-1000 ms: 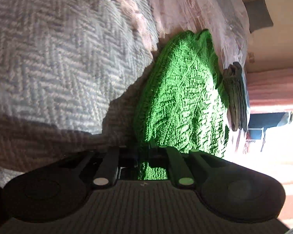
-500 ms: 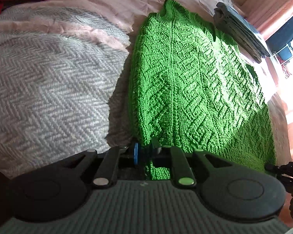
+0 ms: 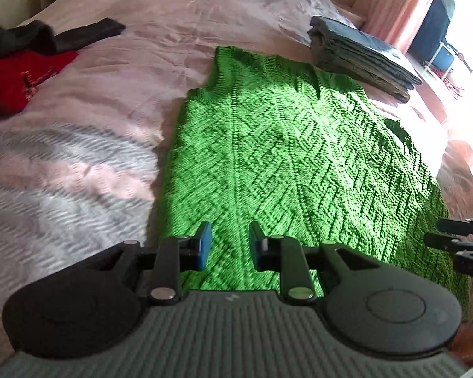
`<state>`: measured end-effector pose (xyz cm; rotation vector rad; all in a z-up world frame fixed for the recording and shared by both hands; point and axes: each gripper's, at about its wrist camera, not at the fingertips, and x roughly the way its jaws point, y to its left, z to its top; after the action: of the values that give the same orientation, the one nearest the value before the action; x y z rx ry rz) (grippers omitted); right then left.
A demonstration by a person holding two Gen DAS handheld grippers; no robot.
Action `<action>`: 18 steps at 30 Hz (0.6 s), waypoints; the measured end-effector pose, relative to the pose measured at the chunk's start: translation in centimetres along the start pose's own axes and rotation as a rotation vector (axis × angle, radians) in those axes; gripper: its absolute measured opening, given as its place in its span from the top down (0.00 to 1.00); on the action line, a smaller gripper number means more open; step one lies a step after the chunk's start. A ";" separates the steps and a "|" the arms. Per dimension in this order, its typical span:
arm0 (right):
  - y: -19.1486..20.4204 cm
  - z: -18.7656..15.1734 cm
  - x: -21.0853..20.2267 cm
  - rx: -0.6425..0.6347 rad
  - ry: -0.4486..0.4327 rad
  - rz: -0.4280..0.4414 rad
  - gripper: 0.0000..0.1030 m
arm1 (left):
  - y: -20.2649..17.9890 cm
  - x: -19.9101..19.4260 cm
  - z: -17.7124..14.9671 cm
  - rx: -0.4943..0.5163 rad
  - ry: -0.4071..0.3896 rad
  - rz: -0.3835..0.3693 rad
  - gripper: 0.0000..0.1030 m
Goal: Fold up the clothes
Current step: 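Lift the green vest by its hem with both grippers and lay it flat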
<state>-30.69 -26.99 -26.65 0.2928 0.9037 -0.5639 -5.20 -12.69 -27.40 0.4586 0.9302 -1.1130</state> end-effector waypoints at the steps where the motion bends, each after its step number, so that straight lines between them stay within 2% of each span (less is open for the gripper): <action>1: 0.6 -0.1 1.4 -0.048 -0.001 0.013 0.58 | -0.8 1.0 0.1 0.046 0.001 -0.002 0.80; 3: 0.9 -0.9 3.7 -0.145 0.023 -0.006 0.58 | -1.3 2.0 -0.5 0.134 0.011 0.018 0.79; 6: -1.0 -2.8 4.3 -0.191 0.052 -0.068 0.58 | -0.6 2.6 -2.4 0.246 0.034 0.065 0.79; 8: -4.3 -3.4 3.2 -0.059 0.082 -0.060 0.58 | 1.8 1.9 -2.8 0.169 0.052 0.061 0.82; 9: -5.6 -3.5 2.6 -0.002 0.097 -0.057 0.58 | 2.7 1.6 -2.8 0.137 0.061 0.057 0.89; 10: -6.4 -3.4 2.2 0.037 0.113 -0.059 0.58 | 3.3 1.3 -2.6 0.114 0.069 0.060 0.91; 13: -7.5 -1.8 1.1 0.117 0.134 -0.032 0.58 | 3.8 0.5 -0.8 0.077 0.078 0.036 0.91; 15: -7.6 0.1 1.0 0.151 0.098 -0.023 0.58 | 3.3 0.5 1.0 0.091 0.049 0.030 0.91; 18: -7.4 3.8 2.4 0.141 0.017 0.016 0.58 | 2.6 3.2 4.4 0.109 0.009 0.013 0.90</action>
<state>-31.27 -35.64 -26.39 0.4327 0.8792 -0.6123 -0.62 -16.58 -27.87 0.5584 0.8762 -1.1542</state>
